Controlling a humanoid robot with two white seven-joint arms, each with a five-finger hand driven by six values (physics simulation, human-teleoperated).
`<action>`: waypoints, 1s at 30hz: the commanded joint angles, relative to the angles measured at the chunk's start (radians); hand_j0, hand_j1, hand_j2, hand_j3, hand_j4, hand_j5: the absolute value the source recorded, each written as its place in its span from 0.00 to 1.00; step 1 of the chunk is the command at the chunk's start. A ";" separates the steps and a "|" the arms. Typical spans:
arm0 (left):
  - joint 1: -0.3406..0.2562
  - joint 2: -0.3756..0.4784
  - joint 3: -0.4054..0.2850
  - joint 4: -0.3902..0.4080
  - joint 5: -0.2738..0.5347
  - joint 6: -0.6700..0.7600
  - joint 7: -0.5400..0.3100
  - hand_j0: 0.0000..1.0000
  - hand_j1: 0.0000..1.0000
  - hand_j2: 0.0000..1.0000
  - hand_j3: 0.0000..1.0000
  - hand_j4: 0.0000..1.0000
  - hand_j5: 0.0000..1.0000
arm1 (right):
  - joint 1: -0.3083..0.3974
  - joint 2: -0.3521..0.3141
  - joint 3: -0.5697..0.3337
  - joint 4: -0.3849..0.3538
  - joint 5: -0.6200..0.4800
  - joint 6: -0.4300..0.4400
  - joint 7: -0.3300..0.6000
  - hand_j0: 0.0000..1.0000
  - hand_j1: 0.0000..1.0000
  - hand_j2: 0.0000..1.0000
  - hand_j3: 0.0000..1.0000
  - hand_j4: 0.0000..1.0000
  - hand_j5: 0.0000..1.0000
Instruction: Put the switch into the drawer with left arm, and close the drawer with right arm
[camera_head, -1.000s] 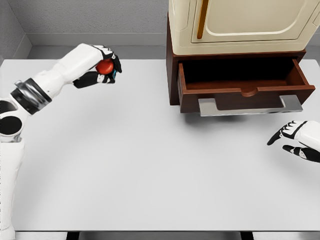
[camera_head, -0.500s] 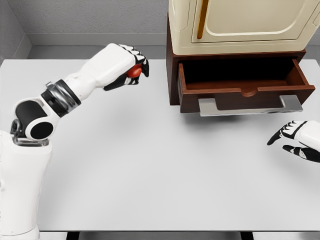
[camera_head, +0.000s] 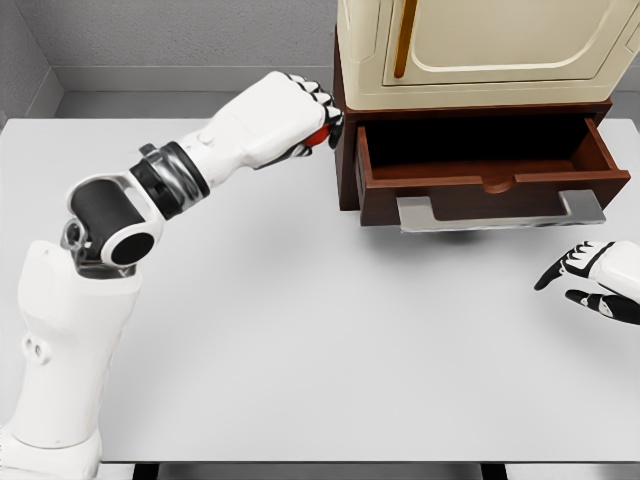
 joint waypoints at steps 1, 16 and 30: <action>-0.002 -0.028 -0.027 0.000 -0.058 0.002 0.001 0.30 0.30 0.30 0.30 0.30 0.30 | 0.000 -0.001 0.001 -0.001 -0.008 0.001 0.000 0.57 0.57 0.57 0.57 0.57 0.57; -0.063 -0.105 -0.168 0.010 -0.316 0.005 0.001 0.30 0.30 0.30 0.30 0.30 0.30 | 0.000 -0.001 0.000 0.001 -0.008 0.001 -0.001 0.57 0.57 0.57 0.57 0.57 0.57; -0.129 -0.105 -0.263 0.043 -0.420 0.007 0.001 0.30 0.30 0.30 0.30 0.30 0.30 | 0.000 -0.003 0.000 -0.001 -0.008 0.001 -0.001 0.57 0.57 0.57 0.57 0.57 0.57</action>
